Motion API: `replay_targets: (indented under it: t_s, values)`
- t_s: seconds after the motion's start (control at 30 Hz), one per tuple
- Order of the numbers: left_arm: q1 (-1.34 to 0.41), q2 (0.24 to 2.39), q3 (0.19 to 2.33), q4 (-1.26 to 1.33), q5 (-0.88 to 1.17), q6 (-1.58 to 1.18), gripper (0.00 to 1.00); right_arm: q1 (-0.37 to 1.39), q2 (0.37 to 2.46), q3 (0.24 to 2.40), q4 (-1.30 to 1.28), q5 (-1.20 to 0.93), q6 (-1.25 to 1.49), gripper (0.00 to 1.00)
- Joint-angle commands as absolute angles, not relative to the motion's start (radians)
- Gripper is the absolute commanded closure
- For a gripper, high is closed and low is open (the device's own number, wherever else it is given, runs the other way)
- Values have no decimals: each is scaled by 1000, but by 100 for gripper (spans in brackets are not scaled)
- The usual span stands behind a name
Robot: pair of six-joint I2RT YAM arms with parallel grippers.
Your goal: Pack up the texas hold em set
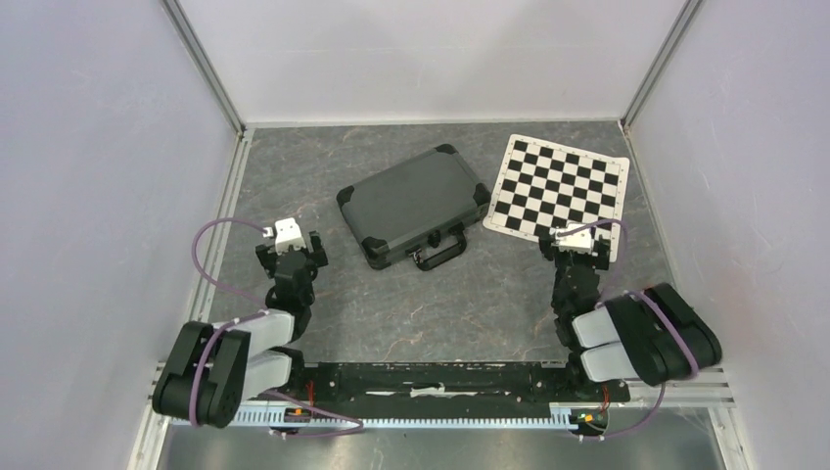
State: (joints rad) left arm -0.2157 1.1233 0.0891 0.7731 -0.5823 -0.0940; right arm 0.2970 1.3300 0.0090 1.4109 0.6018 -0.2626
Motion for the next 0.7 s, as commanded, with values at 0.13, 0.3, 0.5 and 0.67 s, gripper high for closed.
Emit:
replay_targets:
  t_s: [0.13,0.3,0.5,0.67]
  values:
    - [-134,1268,202,982,-309,-21,2,237,1409,-191,1677,558,-239,1]
    - [-126,1501,194,1242,-173,64,11,196,1397,-116,1511,522,-202,1]
    - [-110,1467,266,1051,-228,10,0,194,1395,-115,1507,519,-201,1]
    - [-104,1477,267,1065,-217,11,0,195,1396,-116,1508,518,-201,1]
